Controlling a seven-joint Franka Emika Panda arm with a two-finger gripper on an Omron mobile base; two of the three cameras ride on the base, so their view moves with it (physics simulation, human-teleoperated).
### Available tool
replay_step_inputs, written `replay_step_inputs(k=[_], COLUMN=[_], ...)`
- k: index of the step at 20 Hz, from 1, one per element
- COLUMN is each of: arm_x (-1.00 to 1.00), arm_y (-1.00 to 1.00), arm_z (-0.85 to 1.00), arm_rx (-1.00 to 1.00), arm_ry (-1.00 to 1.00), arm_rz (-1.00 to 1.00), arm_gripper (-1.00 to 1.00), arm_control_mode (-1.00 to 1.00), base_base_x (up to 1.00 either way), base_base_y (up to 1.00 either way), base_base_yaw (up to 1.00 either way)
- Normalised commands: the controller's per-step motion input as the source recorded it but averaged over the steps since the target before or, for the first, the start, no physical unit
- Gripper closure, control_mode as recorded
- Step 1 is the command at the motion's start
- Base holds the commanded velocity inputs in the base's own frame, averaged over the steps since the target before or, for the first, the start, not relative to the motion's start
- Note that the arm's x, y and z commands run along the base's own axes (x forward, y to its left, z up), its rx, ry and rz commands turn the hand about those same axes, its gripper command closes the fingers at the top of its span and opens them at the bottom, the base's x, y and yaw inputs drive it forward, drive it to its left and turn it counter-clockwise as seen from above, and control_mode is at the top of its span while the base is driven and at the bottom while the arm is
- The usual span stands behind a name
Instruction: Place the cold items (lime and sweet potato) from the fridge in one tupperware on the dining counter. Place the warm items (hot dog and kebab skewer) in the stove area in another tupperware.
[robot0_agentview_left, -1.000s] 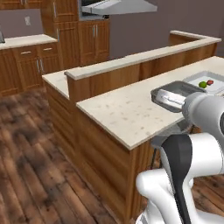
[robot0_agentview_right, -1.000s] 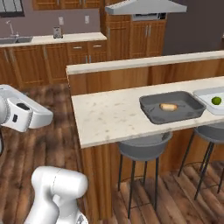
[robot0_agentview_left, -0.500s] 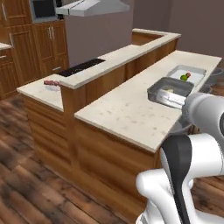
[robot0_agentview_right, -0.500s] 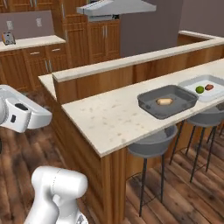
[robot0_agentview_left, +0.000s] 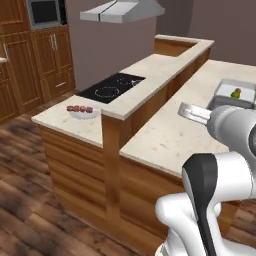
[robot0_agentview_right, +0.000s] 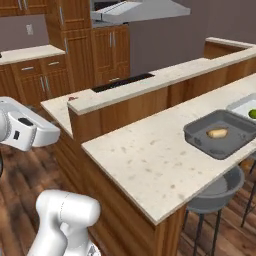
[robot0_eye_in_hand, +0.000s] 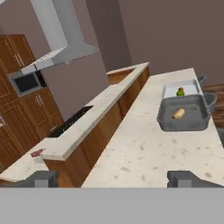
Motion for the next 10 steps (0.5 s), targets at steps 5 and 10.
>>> replay_step_inputs(k=[5, 10], arm_x=[0.00, 0.00], arm_y=[0.00, 0.00], arm_z=[0.00, 0.00], arm_rx=[0.00, 0.00], arm_ry=[0.00, 0.00], arm_rz=[0.00, 0.00], arm_gripper=[-1.00, -1.00], arm_control_mode=[1.00, 1.00], base_base_x=[0.62, 0.58], base_base_y=[1.00, 1.00], base_base_yaw=[-0.21, -0.23])
